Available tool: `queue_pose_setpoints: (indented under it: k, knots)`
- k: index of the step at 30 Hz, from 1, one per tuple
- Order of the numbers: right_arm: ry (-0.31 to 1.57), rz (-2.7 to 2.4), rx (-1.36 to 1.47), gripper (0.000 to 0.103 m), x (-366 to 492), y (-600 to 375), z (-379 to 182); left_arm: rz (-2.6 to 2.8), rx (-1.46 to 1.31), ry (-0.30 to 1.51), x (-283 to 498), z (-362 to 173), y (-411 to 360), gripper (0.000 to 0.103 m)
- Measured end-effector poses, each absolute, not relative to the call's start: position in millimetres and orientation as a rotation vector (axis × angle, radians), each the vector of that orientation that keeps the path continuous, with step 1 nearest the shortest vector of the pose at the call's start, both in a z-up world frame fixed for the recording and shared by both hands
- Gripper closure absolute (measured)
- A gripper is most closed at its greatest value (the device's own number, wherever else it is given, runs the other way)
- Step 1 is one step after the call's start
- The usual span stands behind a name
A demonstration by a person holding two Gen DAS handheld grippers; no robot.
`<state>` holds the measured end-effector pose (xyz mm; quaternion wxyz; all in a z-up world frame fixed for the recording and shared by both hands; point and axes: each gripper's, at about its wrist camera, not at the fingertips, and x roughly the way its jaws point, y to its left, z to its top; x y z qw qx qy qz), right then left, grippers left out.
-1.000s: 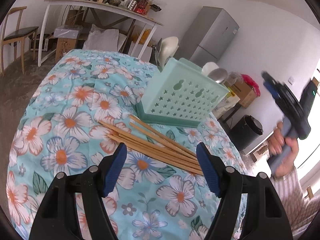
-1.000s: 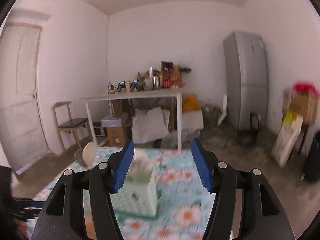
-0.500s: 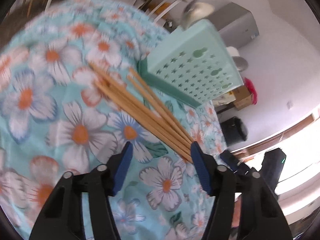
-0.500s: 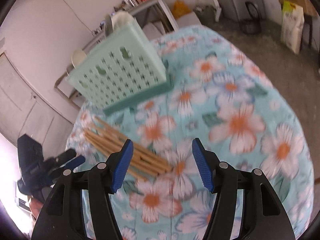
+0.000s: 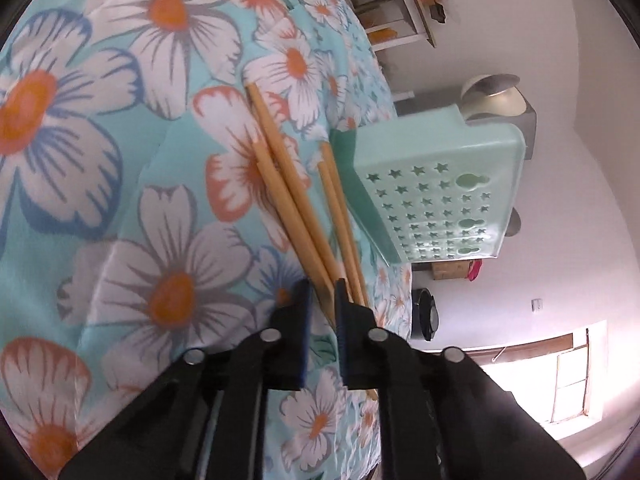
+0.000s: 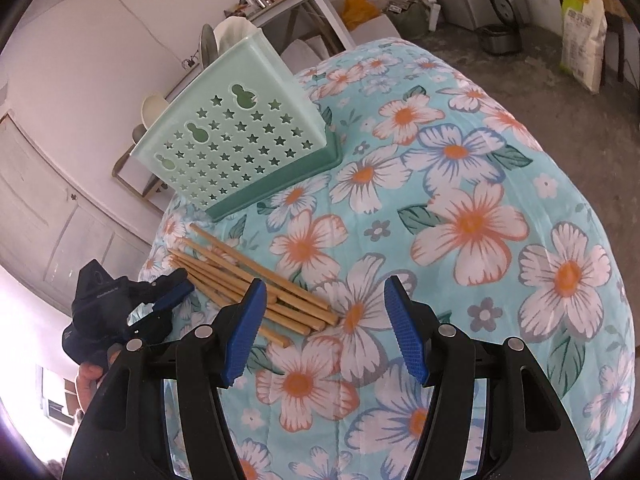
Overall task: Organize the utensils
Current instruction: 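Reach the left tool to the wooden chopsticks and close on one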
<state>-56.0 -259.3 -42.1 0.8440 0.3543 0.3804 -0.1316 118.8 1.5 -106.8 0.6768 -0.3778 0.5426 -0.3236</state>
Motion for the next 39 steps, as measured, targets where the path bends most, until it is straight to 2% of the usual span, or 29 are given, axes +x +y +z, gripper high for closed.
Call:
queue_pose_setpoints:
  k: [18,19,20,26,27,28,29,30,31,39]
  knots:
    - [0.797,-0.288,0.776,0.044,-61.3,-269.9,-42.7,-0.701,-0.822,1.226,95.9,-87.3,30.1,0.096]
    - [0.796,-0.286,0.778,0.044,-61.6,-269.7,-42.4,-0.702,-0.82,1.231,93.2,-86.2,31.9,0.097]
    - [0.795,-0.285,0.778,0.044,-61.9,-269.4,-42.1,-0.705,-0.815,1.235,89.7,-84.8,33.8,0.103]
    - [0.794,-0.282,0.778,0.044,-62.9,-265.7,-39.6,-0.713,-0.821,1.25,81.5,-85.1,42.5,0.103]
    - [0.793,-0.281,0.775,0.044,-63.3,-265.1,-38.3,-0.712,-0.842,1.244,82.2,-85.7,44.9,0.101]
    - [0.792,-0.282,0.773,0.044,-63.3,-264.7,-37.3,-0.711,-0.852,1.244,83.1,-86.4,45.9,0.095]
    - [0.789,-0.283,0.771,0.044,-63.9,-264.3,-35.8,-0.7,-0.857,1.249,84.9,-87.2,45.8,0.082]
    - [0.787,-0.284,0.771,0.044,-64.1,-264.3,-35.2,-0.683,-0.864,1.258,87.0,-88.6,45.8,0.074]
    - [0.786,-0.285,0.772,0.044,-64.3,-264.4,-34.7,-0.669,-0.885,1.27,88.7,-91.6,46.4,0.071]
    - [0.791,-0.285,0.772,0.044,-63.8,-262.6,-36.4,-0.581,-0.952,1.292,99.7,-102.4,37.8,0.074]
